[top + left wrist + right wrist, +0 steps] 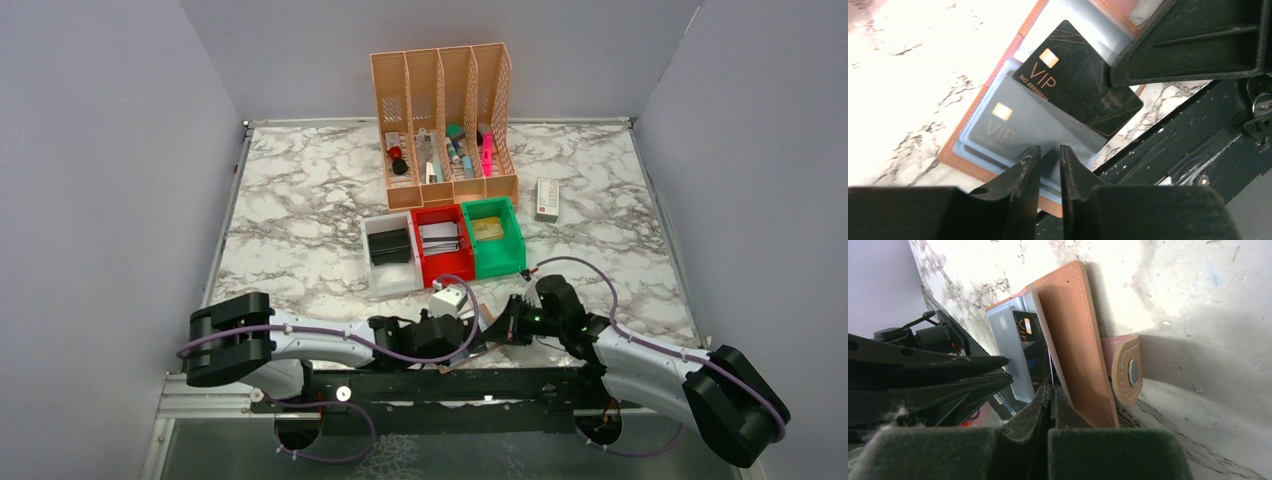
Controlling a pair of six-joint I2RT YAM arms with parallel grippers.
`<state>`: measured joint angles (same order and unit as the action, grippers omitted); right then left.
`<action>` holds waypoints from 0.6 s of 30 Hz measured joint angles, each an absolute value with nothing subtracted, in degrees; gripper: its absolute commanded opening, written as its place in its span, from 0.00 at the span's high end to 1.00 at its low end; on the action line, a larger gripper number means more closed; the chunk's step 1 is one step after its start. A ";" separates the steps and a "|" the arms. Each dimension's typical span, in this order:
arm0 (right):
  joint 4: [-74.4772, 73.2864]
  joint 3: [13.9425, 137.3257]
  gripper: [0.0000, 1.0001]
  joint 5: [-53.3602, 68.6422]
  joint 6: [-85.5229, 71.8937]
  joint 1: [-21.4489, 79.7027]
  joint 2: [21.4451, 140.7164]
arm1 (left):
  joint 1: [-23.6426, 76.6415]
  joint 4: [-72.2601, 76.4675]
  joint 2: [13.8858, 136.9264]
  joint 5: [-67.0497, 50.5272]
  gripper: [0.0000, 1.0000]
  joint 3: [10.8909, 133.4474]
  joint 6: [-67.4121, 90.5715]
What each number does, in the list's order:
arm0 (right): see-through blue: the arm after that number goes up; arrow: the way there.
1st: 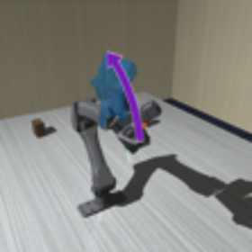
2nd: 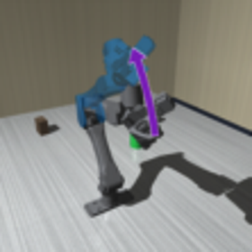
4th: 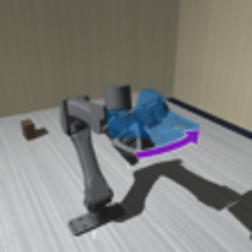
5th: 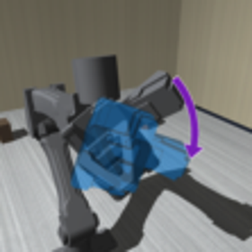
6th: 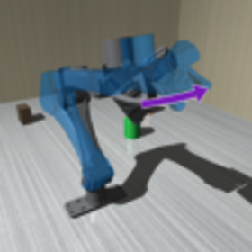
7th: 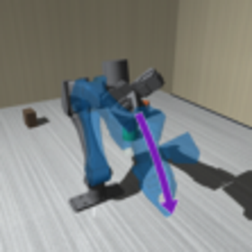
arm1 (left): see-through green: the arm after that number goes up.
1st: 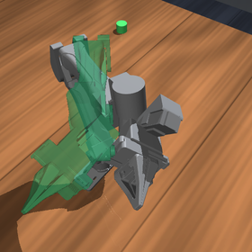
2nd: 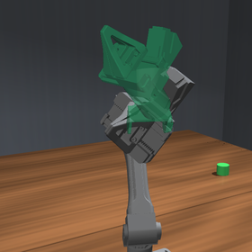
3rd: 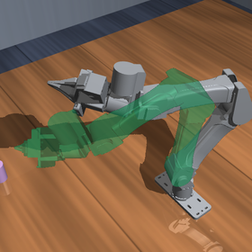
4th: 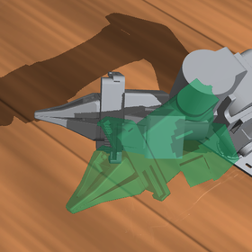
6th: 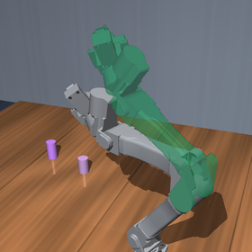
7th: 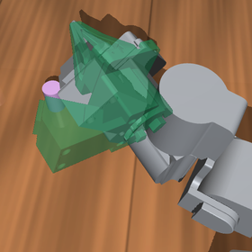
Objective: Take the credit cards out of the card holder
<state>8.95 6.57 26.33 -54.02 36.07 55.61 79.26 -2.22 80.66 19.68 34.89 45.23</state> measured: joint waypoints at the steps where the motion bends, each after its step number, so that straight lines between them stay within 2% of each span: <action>1: 8.95 6.57 0.99 26.33 -54.06 36.07 55.61 | 79.24 -2.74 80.01 20.05 0.71 34.63 45.23; 9: 9.45 6.57 0.99 26.65 -54.61 36.07 55.79 | 79.24 -3.05 79.40 21.69 0.75 34.04 45.17; 15: 10.35 6.55 0.97 27.62 -55.27 36.05 55.75 | 79.24 -1.04 83.68 21.69 0.94 36.45 44.71; 18: 10.81 6.37 0.92 28.08 -55.70 36.05 55.24 | 79.24 -0.93 85.19 21.69 0.99 37.54 44.80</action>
